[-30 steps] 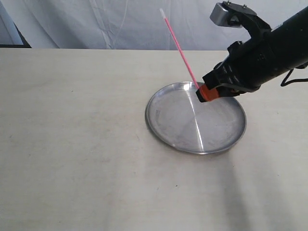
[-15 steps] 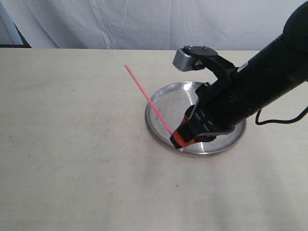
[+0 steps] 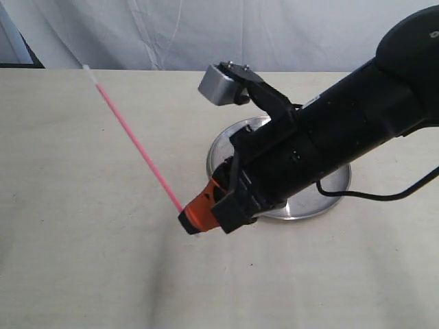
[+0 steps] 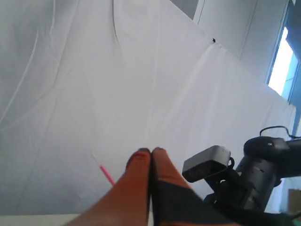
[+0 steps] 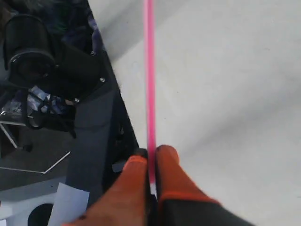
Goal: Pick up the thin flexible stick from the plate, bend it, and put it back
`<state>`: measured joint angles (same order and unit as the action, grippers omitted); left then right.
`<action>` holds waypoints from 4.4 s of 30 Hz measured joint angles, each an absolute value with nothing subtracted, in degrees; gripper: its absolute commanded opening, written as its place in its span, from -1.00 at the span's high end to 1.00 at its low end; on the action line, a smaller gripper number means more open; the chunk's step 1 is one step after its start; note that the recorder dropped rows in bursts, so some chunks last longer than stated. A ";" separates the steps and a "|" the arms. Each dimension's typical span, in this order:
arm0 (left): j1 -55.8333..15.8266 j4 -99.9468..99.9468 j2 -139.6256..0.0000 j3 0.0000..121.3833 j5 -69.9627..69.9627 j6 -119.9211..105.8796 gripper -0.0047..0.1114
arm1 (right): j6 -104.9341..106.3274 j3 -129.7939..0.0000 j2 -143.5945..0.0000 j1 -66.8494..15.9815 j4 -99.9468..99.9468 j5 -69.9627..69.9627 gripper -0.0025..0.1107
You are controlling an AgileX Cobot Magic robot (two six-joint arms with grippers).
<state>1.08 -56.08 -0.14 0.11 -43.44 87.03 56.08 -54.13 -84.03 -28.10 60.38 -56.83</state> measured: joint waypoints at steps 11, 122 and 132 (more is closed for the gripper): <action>1.08 -68.22 -0.14 0.11 -41.10 113.52 0.65 | 64.02 -54.13 -84.03 -32.24 66.28 -56.92 0.97; 1.08 -65.08 -0.14 0.16 -47.35 119.44 0.60 | 69.64 -62.84 -93.22 -52.01 77.39 -43.72 0.97; 1.08 -73.47 -3.56 3.86 -47.85 119.64 0.92 | 65.09 -60.20 -88.20 -52.23 75.83 -37.82 0.97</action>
<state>1.08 -73.47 -3.56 3.86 -47.85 119.64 65.09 -60.20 -88.20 -52.23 75.83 -37.82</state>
